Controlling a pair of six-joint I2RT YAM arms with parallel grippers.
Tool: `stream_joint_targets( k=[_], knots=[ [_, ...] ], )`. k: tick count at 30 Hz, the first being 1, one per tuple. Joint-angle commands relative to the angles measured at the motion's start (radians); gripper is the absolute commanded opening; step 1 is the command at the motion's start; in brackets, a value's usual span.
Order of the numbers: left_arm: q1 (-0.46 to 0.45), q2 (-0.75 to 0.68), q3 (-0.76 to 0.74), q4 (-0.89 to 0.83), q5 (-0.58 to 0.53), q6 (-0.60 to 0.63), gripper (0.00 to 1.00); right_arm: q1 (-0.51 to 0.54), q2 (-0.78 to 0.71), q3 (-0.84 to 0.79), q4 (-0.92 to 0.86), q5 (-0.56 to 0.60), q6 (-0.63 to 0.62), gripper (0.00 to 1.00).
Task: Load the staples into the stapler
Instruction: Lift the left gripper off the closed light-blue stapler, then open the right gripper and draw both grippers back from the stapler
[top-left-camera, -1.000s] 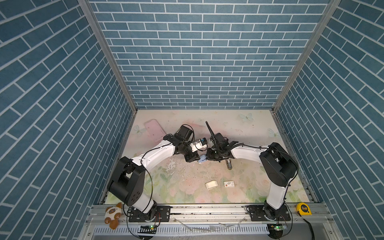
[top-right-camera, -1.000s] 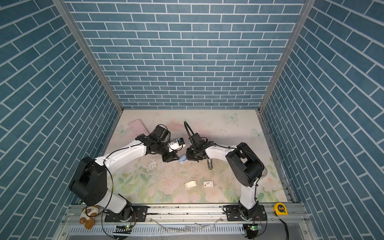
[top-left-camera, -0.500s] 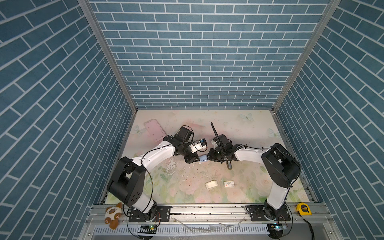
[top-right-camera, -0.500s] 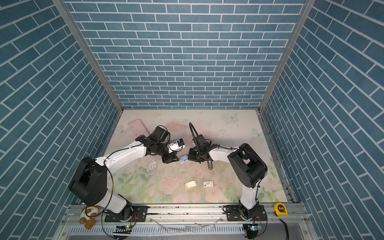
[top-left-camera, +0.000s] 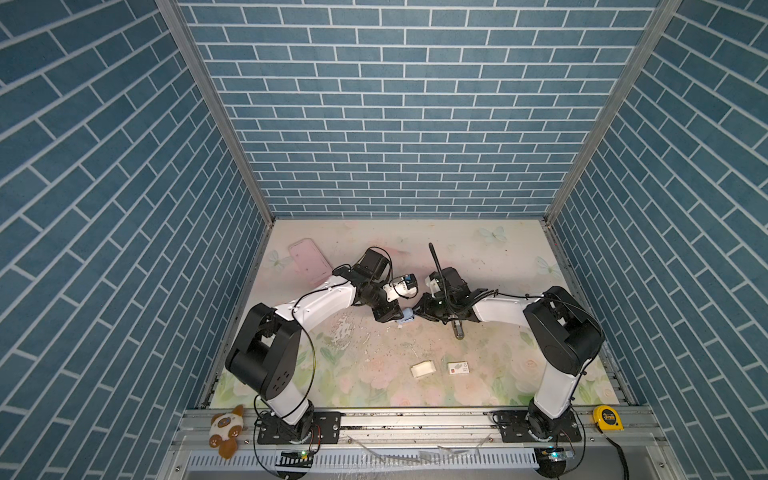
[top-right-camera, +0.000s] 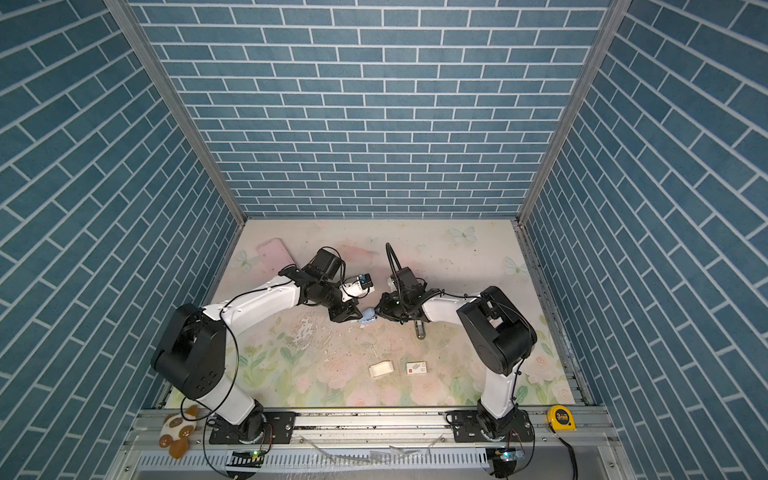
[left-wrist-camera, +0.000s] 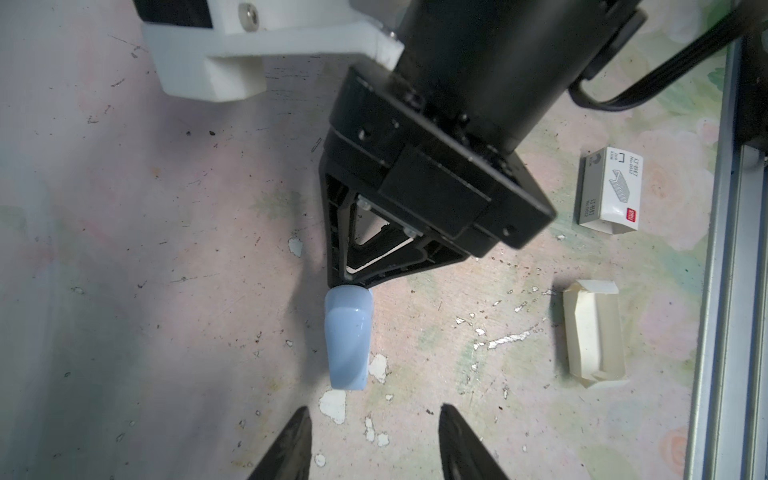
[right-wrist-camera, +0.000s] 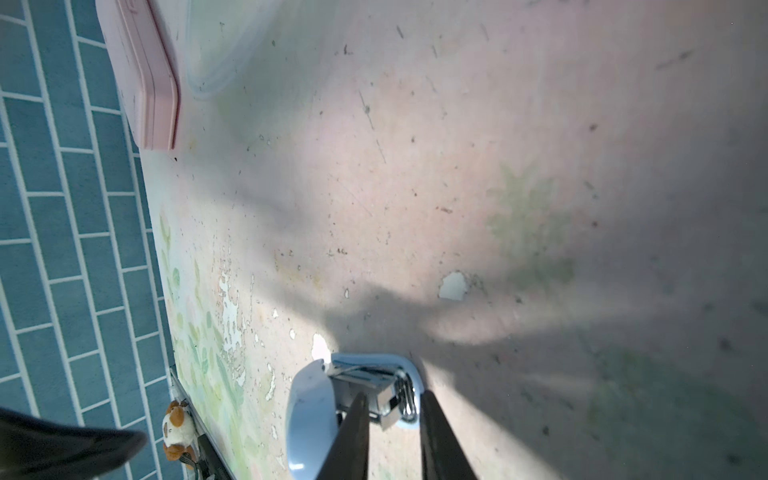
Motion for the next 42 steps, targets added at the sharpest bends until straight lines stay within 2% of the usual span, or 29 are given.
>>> stream_joint_targets(
  k=[1,13,20,28,42],
  knots=[
    [0.006,0.032,0.043,-0.023,0.029,0.019,0.52,-0.016,-0.035,-0.022,0.011,0.003,0.035,0.23],
    [-0.022,0.140,0.126,-0.083,-0.027,0.052,0.51,-0.069,-0.138,0.025,-0.085,0.031,0.014,0.19],
    [-0.042,0.179,0.150,-0.088,-0.063,0.057,0.49,-0.101,-0.232,0.095,-0.285,0.082,-0.051,0.18],
    [-0.083,0.220,0.189,-0.088,-0.125,0.045,0.45,-0.121,-0.379,0.041,-0.393,0.127,-0.088,0.18],
    [-0.099,0.257,0.200,-0.110,-0.169,0.039,0.34,-0.141,-0.506,-0.075,-0.401,0.140,-0.088,0.18]
  ],
)
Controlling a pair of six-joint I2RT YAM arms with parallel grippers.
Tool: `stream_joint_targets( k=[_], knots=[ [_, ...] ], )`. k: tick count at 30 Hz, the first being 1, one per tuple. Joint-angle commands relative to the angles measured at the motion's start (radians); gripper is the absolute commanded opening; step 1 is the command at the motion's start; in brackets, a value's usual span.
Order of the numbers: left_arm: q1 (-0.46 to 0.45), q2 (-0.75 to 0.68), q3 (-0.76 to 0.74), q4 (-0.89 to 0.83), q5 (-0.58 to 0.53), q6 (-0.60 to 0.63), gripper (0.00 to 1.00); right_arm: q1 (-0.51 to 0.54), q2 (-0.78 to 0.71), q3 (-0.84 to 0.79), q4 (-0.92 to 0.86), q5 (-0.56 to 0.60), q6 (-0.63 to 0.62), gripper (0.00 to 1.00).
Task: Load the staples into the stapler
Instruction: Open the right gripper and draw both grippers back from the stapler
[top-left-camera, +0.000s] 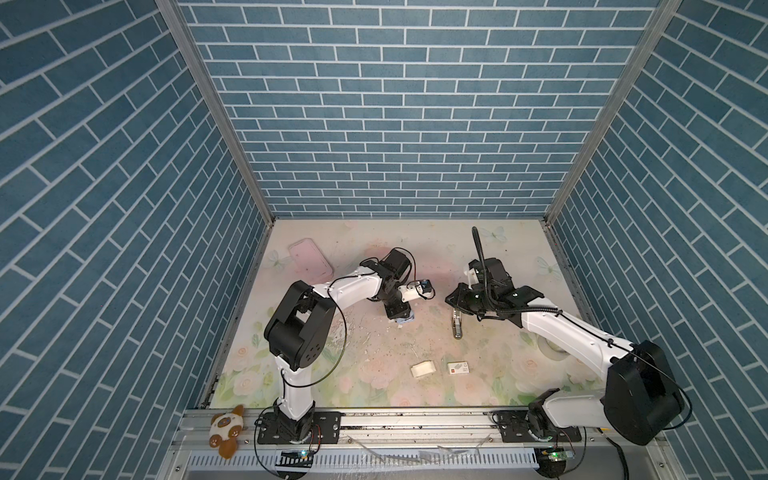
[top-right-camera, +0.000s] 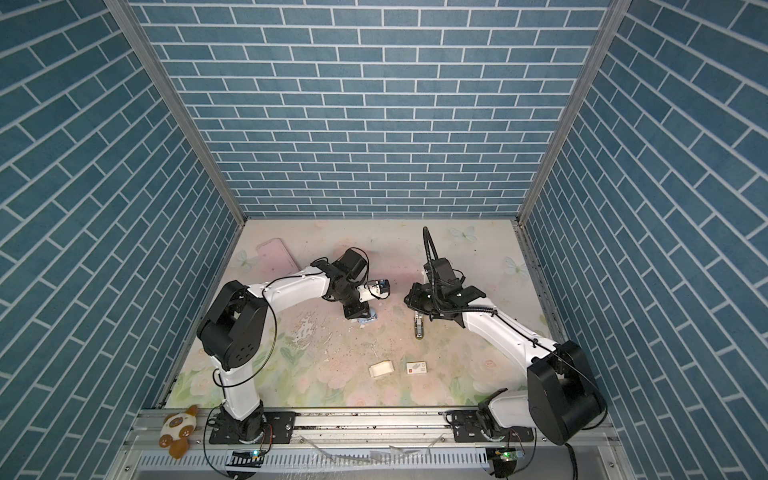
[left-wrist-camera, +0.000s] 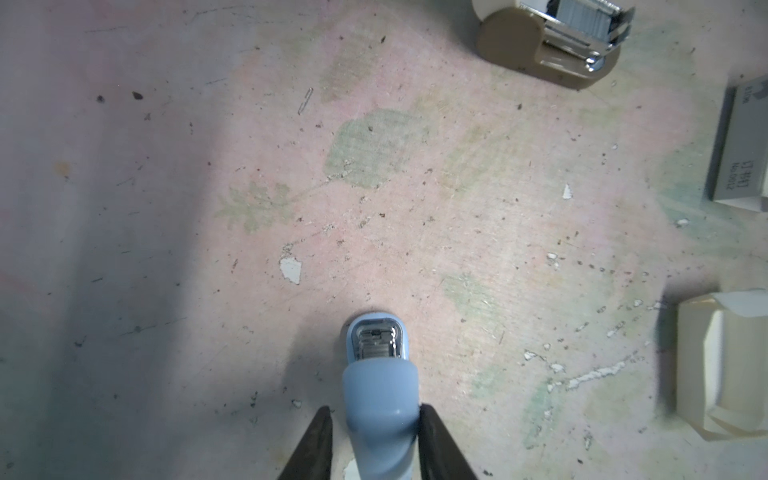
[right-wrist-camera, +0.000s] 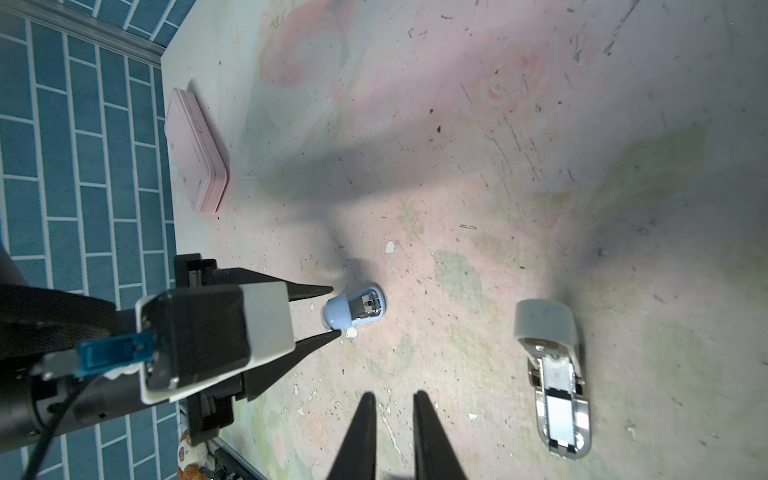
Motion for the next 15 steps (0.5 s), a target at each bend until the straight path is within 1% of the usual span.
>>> stream_joint_targets(
  k=[1,8,15],
  knots=[
    [-0.015,0.008,0.010,-0.027,-0.015,-0.003,0.34,-0.010,-0.029,-0.018,-0.013,0.018,-0.029,0.18],
    [-0.028,0.011,0.015,-0.038,-0.021,0.002,0.32,-0.016,-0.042,-0.037,-0.007,0.012,-0.031,0.18],
    [-0.039,0.031,0.033,-0.058,-0.030,0.005,0.22,-0.019,-0.068,-0.058,-0.014,0.014,-0.031,0.18]
  ],
)
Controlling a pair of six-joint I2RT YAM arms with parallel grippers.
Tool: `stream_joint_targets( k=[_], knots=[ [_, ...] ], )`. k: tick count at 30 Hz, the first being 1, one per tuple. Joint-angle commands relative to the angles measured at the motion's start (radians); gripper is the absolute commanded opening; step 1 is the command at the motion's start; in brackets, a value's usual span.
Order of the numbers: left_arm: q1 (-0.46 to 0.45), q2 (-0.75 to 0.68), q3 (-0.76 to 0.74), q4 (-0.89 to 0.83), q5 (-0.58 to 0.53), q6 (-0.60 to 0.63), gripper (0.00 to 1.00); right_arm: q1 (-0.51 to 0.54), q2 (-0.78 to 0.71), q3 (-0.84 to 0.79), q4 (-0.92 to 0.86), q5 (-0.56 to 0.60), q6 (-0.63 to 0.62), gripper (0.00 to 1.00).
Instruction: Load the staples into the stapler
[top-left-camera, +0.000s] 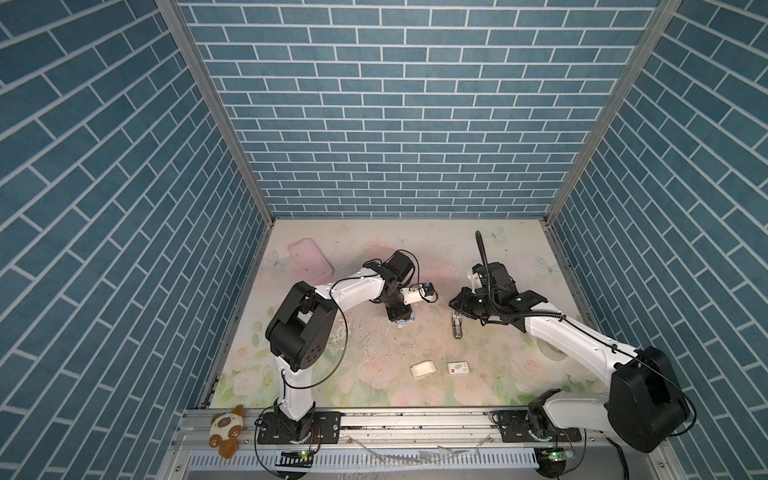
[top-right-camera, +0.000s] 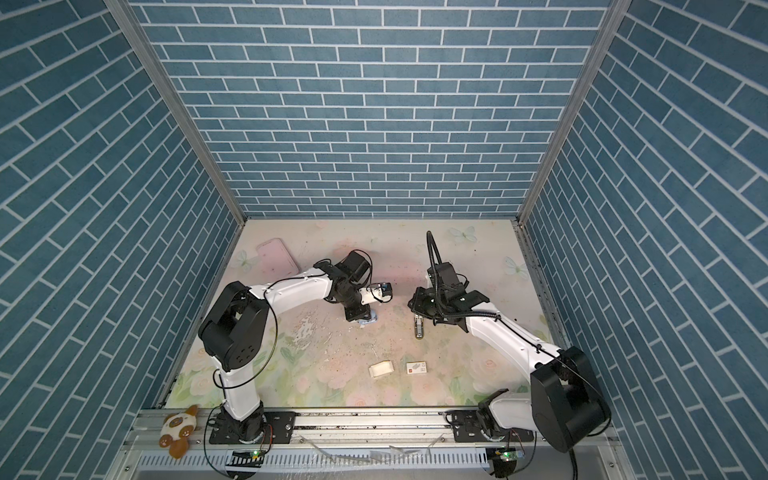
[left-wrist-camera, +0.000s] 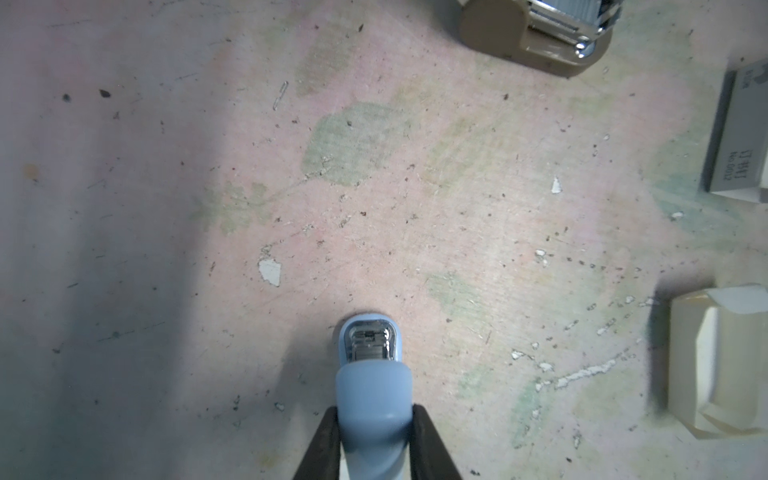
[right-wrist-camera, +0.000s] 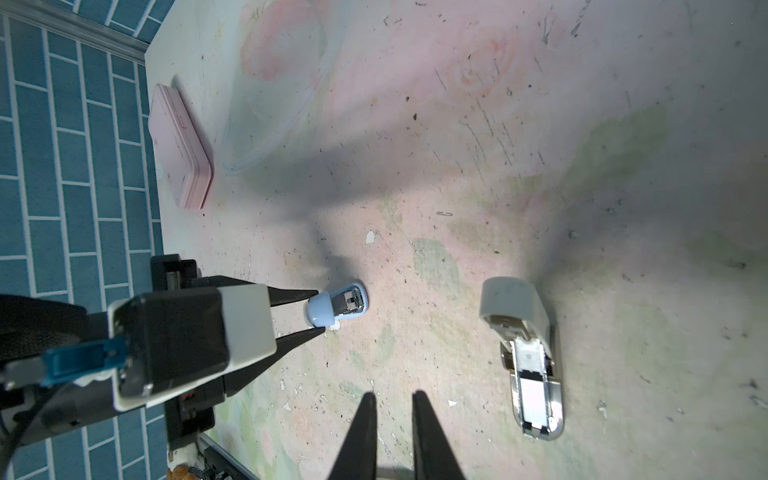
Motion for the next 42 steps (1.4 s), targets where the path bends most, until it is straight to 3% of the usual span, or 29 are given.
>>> stream_joint_targets(
  k=[1,5,22,42],
  knots=[
    [-0.013,0.031,0.028,-0.042,-0.009,0.008,0.20,-0.006,-0.037,-0.012,-0.014,0.015,-0.020,0.18],
    [-0.018,0.040,0.043,-0.063,-0.015,0.022,0.13,-0.008,-0.059,-0.017,-0.026,0.017,-0.022,0.17],
    [-0.050,0.160,0.147,-0.207,-0.141,0.077,0.03,-0.009,-0.147,-0.083,-0.040,0.023,-0.025,0.15],
    [-0.081,0.295,0.221,-0.329,-0.227,0.094,0.00,-0.011,-0.205,-0.136,-0.037,0.029,-0.023,0.13]
  ],
)
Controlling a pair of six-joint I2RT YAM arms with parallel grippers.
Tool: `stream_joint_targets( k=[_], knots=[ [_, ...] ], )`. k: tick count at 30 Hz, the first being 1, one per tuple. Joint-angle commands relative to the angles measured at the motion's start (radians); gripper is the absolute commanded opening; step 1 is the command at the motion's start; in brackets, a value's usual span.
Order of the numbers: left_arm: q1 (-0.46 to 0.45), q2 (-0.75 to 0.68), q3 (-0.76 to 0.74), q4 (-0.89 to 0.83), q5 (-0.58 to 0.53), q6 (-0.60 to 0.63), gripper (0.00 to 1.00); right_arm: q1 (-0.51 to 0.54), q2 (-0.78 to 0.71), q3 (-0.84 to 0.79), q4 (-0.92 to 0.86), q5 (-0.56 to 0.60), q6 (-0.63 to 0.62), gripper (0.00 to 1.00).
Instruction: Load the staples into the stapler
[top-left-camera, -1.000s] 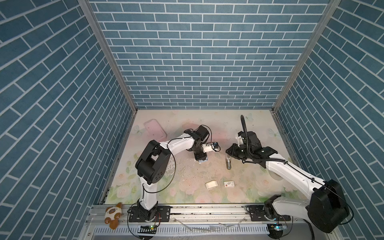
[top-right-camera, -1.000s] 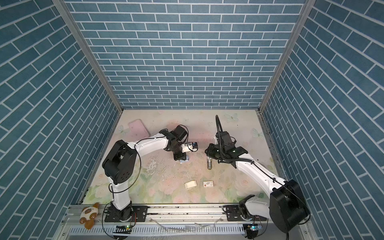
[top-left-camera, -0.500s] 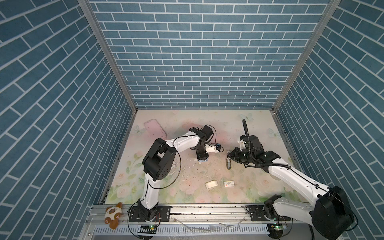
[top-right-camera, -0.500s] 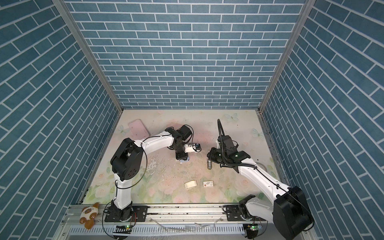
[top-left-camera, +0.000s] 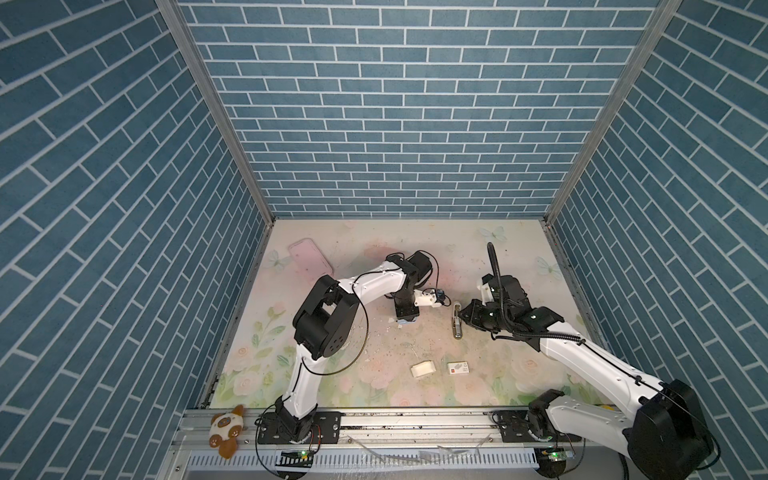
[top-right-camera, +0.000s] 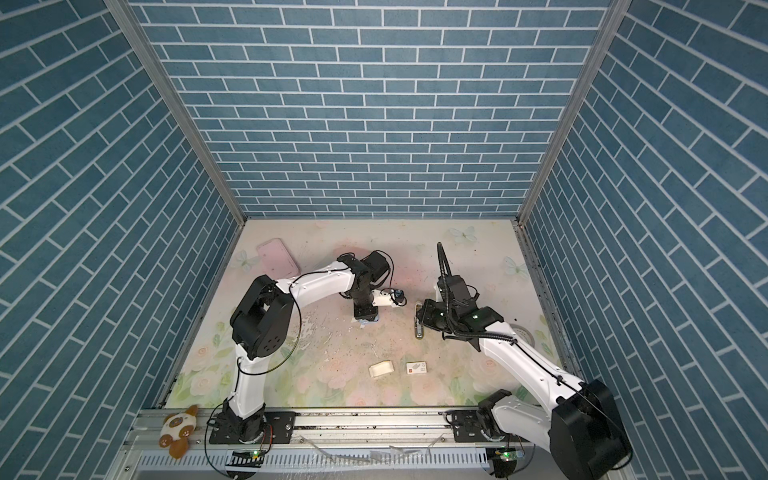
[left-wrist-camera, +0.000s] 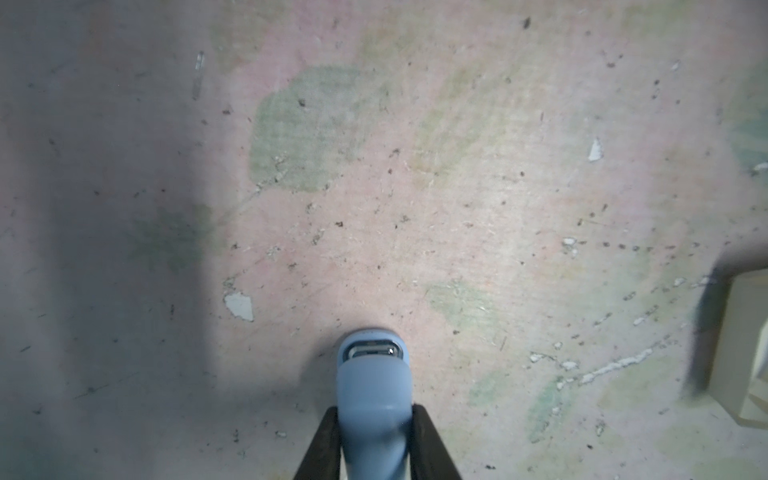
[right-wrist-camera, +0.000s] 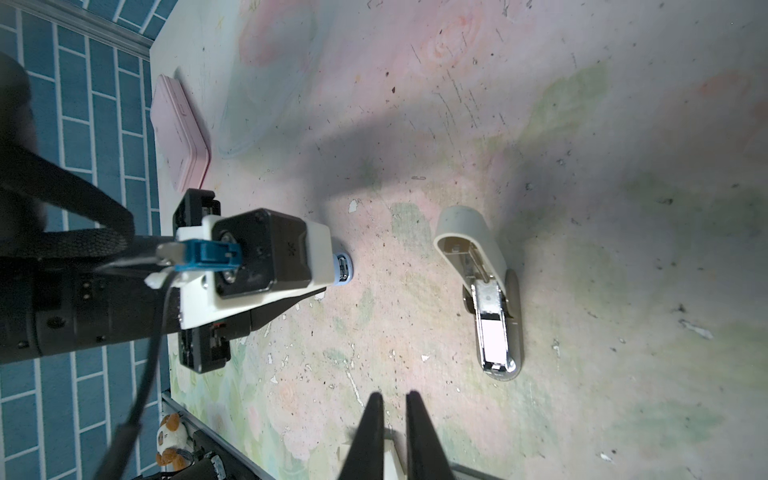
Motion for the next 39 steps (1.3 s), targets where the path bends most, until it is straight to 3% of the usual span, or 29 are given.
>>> stream_joint_targets(
  k=[1,23,39],
  knots=[
    [-0.006,0.105,-0.043,-0.069,-0.071,0.013,0.00,-0.006,-0.021,-0.010,-0.009,0.018,-0.017,0.13],
    [-0.004,-0.032,-0.041,-0.054,-0.083,-0.023,0.24,-0.011,-0.020,-0.023,-0.008,0.050,-0.022,0.16],
    [-0.004,-0.082,-0.047,-0.049,-0.048,-0.030,0.46,-0.012,-0.003,-0.042,-0.018,0.081,-0.095,0.26]
  ],
)
